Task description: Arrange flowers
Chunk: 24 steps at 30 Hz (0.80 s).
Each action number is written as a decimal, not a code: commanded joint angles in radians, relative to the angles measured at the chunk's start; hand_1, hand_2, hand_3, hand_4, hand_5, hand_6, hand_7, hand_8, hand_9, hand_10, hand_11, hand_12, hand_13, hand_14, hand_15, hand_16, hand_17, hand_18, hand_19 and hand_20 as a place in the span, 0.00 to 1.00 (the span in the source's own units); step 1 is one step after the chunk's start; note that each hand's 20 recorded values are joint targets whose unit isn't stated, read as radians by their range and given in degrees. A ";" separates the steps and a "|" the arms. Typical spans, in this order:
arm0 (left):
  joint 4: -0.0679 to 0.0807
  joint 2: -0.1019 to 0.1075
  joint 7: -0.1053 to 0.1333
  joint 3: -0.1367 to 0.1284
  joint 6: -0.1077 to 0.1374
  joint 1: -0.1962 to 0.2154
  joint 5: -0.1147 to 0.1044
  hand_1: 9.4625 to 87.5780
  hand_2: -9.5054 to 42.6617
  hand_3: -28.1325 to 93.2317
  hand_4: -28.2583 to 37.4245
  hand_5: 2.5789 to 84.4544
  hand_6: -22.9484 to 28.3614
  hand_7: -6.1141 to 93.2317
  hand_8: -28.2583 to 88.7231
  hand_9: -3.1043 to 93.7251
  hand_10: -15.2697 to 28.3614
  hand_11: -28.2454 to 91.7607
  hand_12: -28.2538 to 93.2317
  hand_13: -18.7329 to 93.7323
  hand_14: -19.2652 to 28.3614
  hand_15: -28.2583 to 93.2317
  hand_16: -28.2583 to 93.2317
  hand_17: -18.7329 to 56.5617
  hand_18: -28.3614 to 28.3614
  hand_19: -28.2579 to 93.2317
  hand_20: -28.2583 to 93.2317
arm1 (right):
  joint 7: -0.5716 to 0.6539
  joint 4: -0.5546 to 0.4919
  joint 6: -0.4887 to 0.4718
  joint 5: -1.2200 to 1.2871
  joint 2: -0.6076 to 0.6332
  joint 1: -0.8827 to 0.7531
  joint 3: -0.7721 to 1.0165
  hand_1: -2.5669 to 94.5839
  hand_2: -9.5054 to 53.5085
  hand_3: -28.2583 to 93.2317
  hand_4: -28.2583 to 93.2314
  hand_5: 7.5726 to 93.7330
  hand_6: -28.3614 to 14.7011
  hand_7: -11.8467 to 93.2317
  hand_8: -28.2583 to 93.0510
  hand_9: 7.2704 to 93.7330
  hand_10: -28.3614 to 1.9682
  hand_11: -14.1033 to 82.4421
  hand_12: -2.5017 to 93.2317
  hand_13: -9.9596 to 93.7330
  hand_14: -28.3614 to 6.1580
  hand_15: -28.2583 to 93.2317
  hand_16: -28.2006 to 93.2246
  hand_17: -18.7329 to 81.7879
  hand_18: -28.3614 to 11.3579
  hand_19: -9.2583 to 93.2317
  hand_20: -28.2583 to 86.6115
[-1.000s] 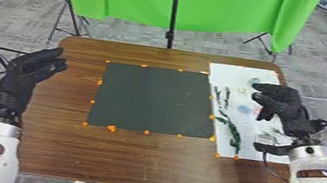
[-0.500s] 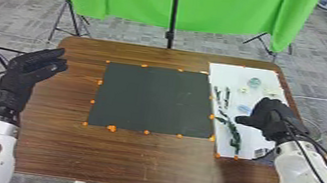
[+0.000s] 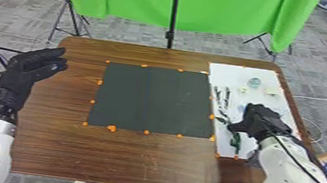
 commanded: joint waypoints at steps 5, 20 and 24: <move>-0.005 -0.002 -0.026 -0.009 -0.021 0.029 0.004 0.37 0.04 0.71 0.20 0.56 0.56 0.18 0.19 0.53 0.67 0.39 0.32 0.52 0.81 0.44 0.23 0.36 0.78 0.49 0.47 | 0.062 0.033 -0.055 0.015 -0.019 0.008 -0.056 0.40 0.00 0.69 0.05 0.83 0.49 0.28 0.20 0.93 0.38 0.40 0.27 1.00 0.76 0.67 0.51 0.87 0.49 1.00 0.65; 0.002 0.017 -0.030 -0.009 0.091 0.102 -0.039 0.33 0.19 0.72 0.18 0.56 0.57 0.18 0.19 0.53 0.69 0.39 0.32 0.52 0.81 0.42 0.22 0.41 0.78 0.45 0.44 | 0.098 0.100 -0.018 0.024 -0.119 -0.029 -0.116 0.52 0.00 0.67 0.14 0.84 0.49 0.29 0.31 0.95 0.40 0.45 0.29 1.00 0.79 0.70 0.47 0.90 0.55 0.99 0.63; -0.006 0.020 -0.030 -0.051 0.106 0.165 -0.059 0.32 0.27 0.73 0.15 0.57 0.57 0.18 0.19 0.54 0.70 0.40 0.32 0.53 0.82 0.43 0.22 0.42 0.78 0.45 0.43 | 0.087 0.100 0.014 0.001 -0.142 -0.067 -0.093 0.91 0.00 0.03 0.64 0.87 0.52 0.30 0.44 0.96 0.48 0.44 0.39 1.00 0.80 0.72 0.45 0.92 0.56 0.98 0.63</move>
